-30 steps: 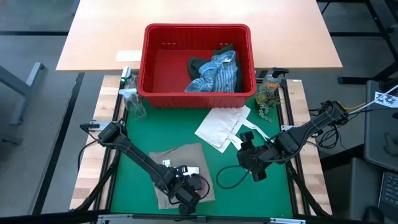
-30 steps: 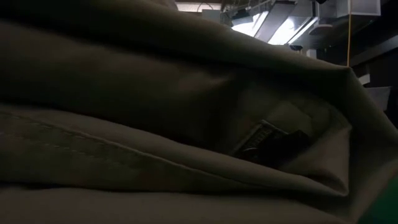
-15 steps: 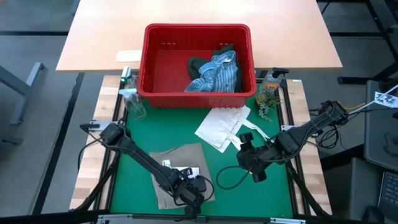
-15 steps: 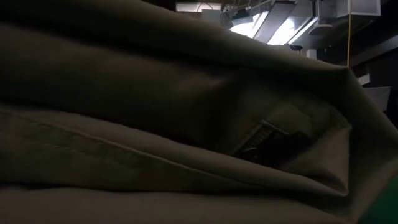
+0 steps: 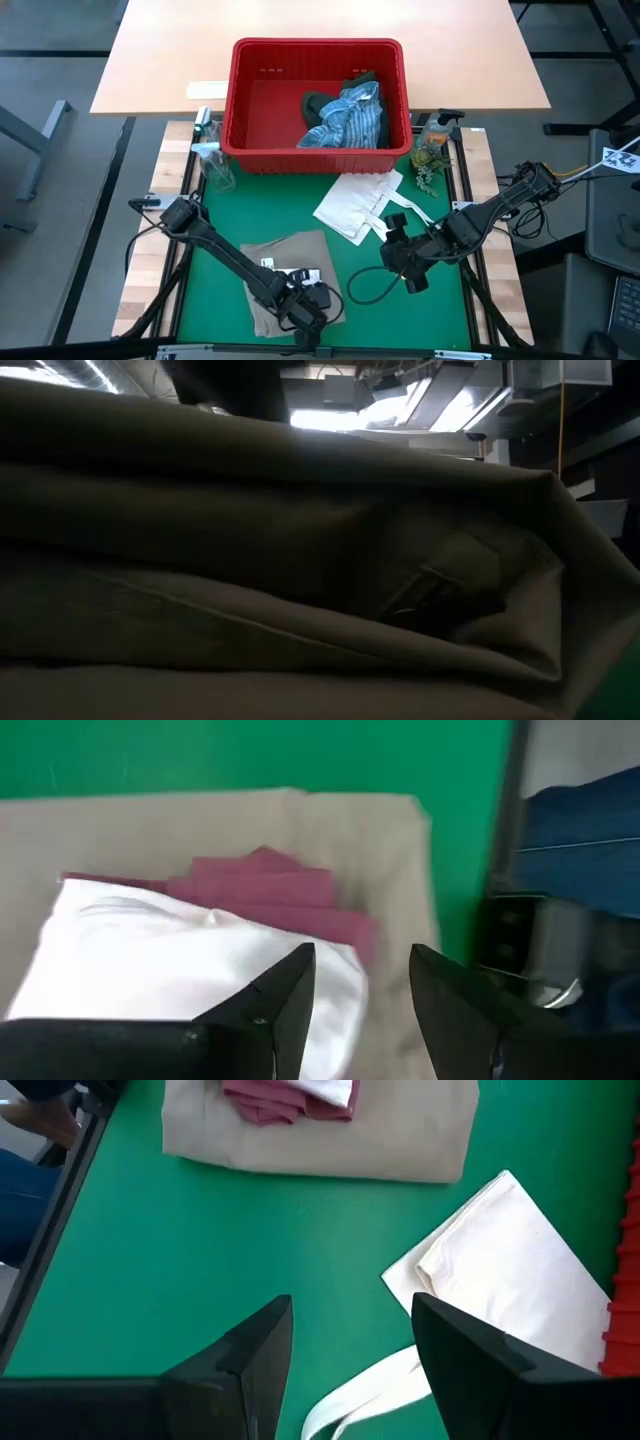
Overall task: Fold Laundry from Bin
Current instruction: Stack the folded red and white underwear on top of the gray shorts
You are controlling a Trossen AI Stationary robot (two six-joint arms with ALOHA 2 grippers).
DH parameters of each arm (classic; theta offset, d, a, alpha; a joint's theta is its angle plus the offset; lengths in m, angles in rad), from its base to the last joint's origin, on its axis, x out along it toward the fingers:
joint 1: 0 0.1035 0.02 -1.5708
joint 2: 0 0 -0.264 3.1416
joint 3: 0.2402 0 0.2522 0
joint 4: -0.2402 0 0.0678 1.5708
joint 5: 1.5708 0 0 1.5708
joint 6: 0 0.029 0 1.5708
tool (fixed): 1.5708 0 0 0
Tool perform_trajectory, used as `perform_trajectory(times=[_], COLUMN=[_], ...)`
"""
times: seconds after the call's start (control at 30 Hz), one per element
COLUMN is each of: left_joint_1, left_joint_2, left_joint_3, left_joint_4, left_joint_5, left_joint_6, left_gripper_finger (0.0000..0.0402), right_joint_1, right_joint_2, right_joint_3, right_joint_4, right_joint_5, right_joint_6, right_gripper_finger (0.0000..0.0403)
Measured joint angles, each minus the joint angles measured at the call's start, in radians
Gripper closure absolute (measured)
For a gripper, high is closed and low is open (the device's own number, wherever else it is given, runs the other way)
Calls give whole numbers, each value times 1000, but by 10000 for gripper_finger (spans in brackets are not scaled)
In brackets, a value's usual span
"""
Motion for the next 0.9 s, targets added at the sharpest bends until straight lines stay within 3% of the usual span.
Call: perform_trajectory(times=[0.2, 0.37, 0.5, 0.73, 0.9], left_joint_1=[-40, -101, -160, -248, -285], left_joint_2=[-68, -61, -55, -49, -29], left_joint_3=[0, 0, 0, 0, 0], left_joint_4=[-58, -69, -86, -153, -241], left_joint_5=[-5, 25, 33, -119, -140], left_joint_6=[-66, -181, -270, -385, -468], left_gripper_finger=[244, 244, 244, 244, 244], right_joint_1=[0, 0, 0, 0, 0], right_joint_2=[3, 3, 3, 4, 4], right_joint_3=[0, -63, -179, -444, -602], right_joint_4=[127, 363, 609, 1047, 1265], right_joint_5=[-16, -63, -106, -110, -90], right_joint_6=[0, 2, 1, 93, 138], right_gripper_finger=[196, 196, 196, 196, 196])
